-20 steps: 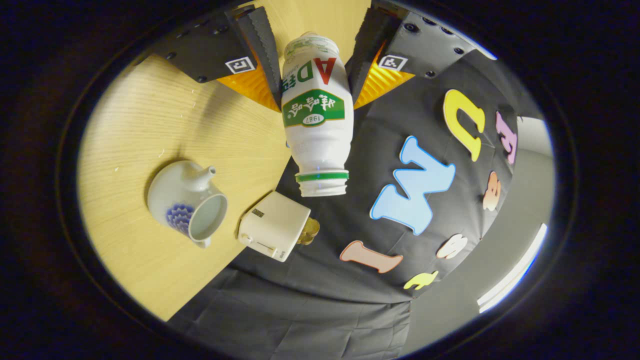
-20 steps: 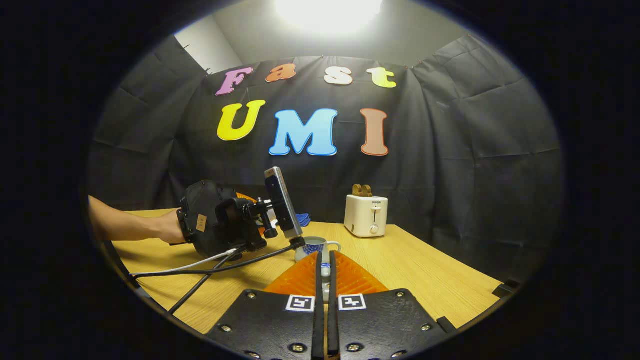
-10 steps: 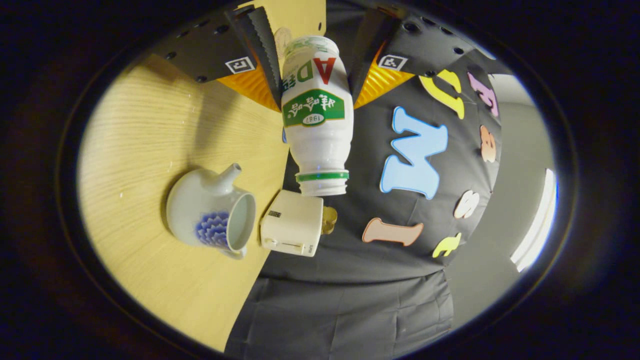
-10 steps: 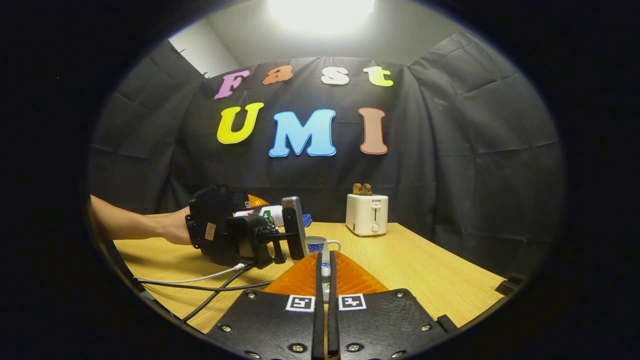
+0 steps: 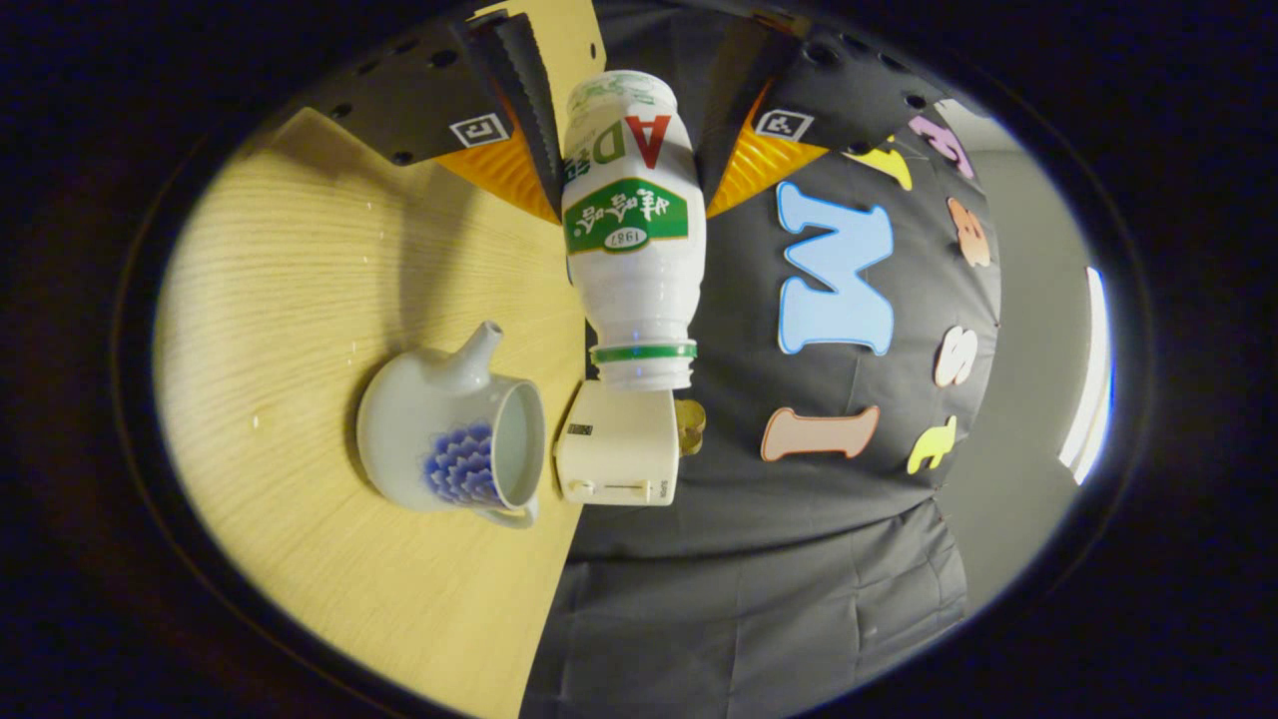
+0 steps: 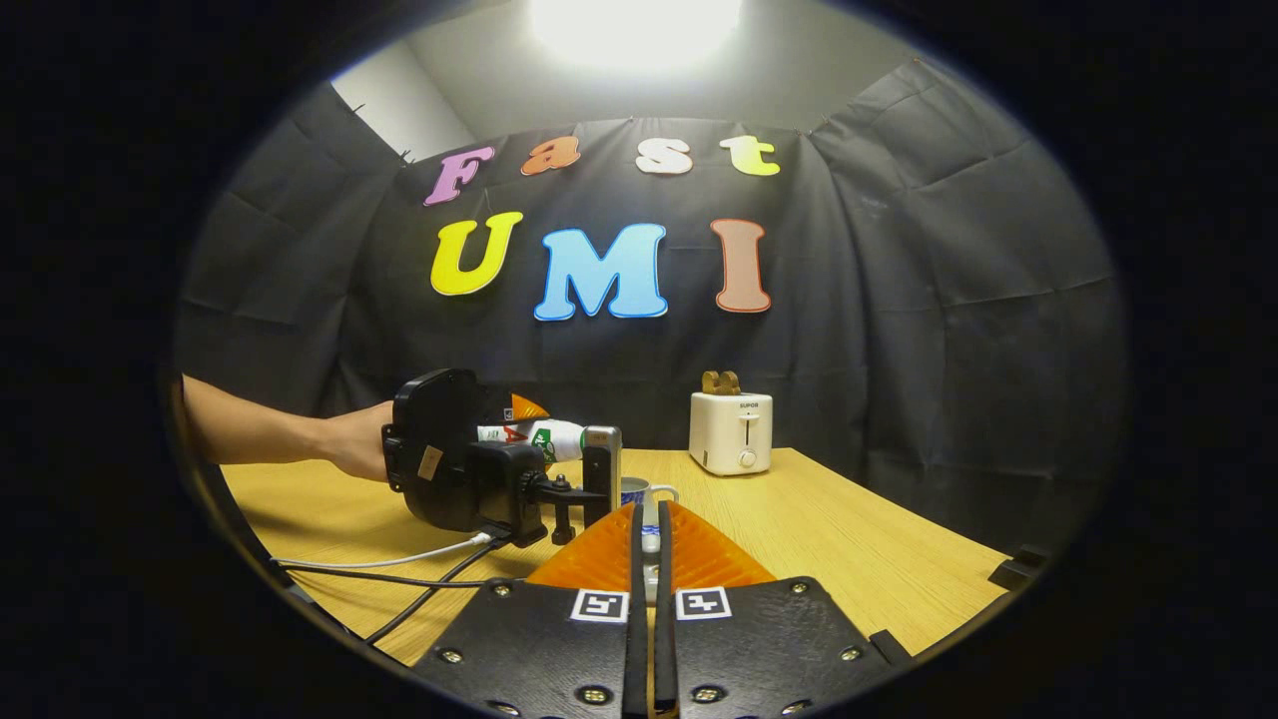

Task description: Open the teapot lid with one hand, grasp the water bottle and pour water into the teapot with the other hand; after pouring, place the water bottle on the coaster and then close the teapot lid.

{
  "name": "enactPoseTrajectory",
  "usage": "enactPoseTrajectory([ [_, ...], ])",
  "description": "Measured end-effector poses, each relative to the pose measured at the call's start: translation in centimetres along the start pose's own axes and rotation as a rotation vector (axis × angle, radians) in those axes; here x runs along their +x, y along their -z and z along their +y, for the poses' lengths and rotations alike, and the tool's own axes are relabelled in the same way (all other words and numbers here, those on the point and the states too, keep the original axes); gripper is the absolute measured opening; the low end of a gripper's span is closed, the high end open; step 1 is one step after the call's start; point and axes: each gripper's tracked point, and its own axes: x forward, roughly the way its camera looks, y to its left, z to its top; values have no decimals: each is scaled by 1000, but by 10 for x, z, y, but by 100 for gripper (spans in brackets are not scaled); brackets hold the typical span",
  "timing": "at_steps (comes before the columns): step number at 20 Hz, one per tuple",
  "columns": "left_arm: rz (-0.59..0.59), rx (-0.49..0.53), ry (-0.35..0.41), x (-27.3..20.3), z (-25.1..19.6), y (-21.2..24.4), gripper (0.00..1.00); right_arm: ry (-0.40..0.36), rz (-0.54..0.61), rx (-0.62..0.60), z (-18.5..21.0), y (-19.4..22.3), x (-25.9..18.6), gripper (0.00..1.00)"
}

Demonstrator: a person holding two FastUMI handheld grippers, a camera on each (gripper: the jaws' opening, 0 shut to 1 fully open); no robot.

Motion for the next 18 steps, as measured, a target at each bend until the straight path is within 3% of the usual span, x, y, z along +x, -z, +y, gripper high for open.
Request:
enactPoseTrajectory([
  [6,-6,49,18,-2,-4,-5,80,-2,10,-7,0,3,0,3],
  [7,-5,57,21,-2,-4,-6,75,-2,10,-9,-1,3,0,3],
  [8,-6,66,19,-2,-2,-5,80,-2,12,-9,-1,4,1,3],
  [9,-8,74,17,-3,-2,-6,75,-2,12,-7,-1,4,1,3],
  [10,-10,78,15,-2,-1,-7,80,-1,13,-6,-1,4,1,3],
  [12,-14,93,17,-2,1,-9,80,0,13,-3,-3,3,1,3],
  [13,-15,106,19,-2,1,-9,75,0,13,-4,-2,4,0,3],
  [16,-22,127,21,-2,4,-12,75,-3,9,-8,-1,3,1,3],
  [17,-23,138,20,-1,4,-12,80,-3,11,-9,-2,3,0,3],
  [18,-27,153,16,-1,6,-13,74,-3,14,-7,-2,4,0,3],
])
